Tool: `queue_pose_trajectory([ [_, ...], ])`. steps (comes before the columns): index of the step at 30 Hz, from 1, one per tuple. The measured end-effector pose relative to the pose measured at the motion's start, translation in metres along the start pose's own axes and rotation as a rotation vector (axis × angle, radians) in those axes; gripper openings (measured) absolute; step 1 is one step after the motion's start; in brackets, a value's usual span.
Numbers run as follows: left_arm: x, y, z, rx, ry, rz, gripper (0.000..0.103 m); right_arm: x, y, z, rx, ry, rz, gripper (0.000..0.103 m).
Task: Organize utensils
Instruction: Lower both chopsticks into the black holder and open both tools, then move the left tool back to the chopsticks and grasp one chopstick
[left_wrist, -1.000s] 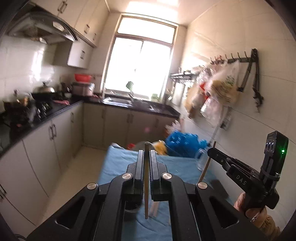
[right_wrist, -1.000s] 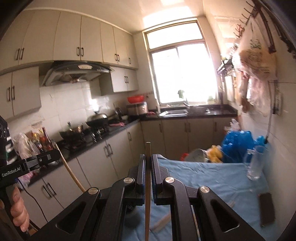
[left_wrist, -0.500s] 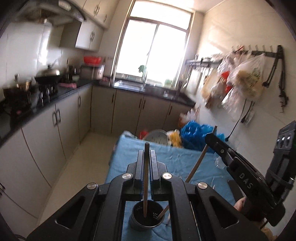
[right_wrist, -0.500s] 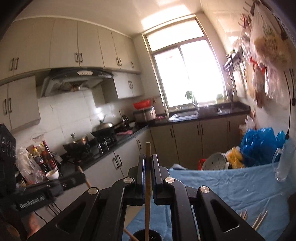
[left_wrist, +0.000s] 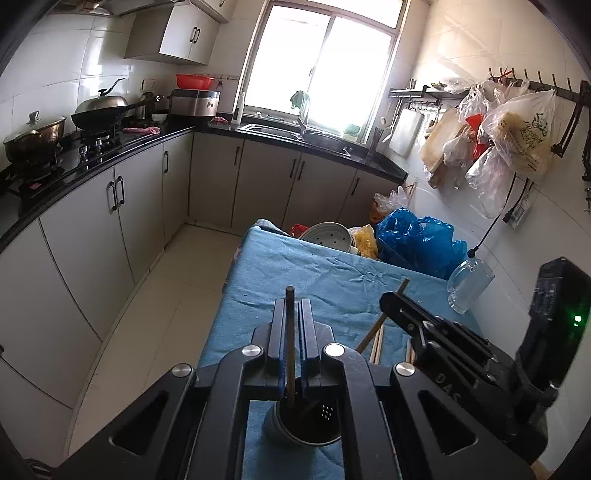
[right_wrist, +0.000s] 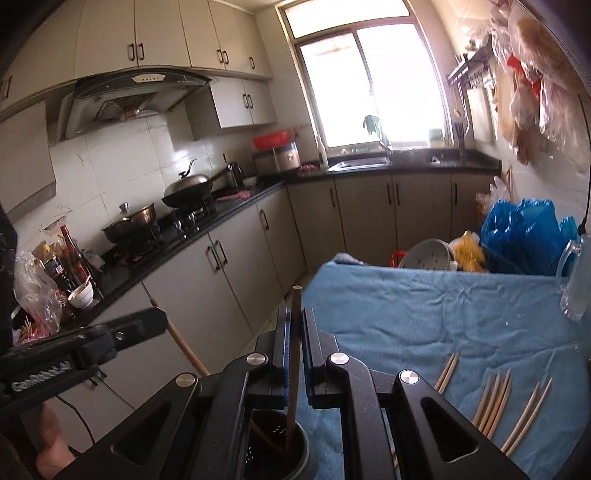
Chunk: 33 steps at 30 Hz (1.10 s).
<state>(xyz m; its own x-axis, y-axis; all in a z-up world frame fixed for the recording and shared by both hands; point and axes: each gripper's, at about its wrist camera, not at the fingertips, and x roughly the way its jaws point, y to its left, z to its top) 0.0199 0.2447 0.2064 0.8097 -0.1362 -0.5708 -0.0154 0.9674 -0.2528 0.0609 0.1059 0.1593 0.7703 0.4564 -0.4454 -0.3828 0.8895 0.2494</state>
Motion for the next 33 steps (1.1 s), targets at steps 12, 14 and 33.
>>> queue_pose_trajectory([
  [12, -0.047, -0.001, -0.007, -0.040, -0.081, 0.074, 0.043, -0.042, -0.013, 0.014, 0.033, -0.065, -0.035, 0.061],
  [14, -0.063, -0.009, -0.013, -0.036, -0.091, 0.063, 0.043, -0.057, -0.019, 0.013, 0.036, -0.078, -0.049, 0.061],
  [33, 0.028, -0.154, -0.143, 0.173, 0.249, -0.176, 0.035, -0.132, -0.234, -0.108, 0.309, 0.180, -0.317, 0.061],
])
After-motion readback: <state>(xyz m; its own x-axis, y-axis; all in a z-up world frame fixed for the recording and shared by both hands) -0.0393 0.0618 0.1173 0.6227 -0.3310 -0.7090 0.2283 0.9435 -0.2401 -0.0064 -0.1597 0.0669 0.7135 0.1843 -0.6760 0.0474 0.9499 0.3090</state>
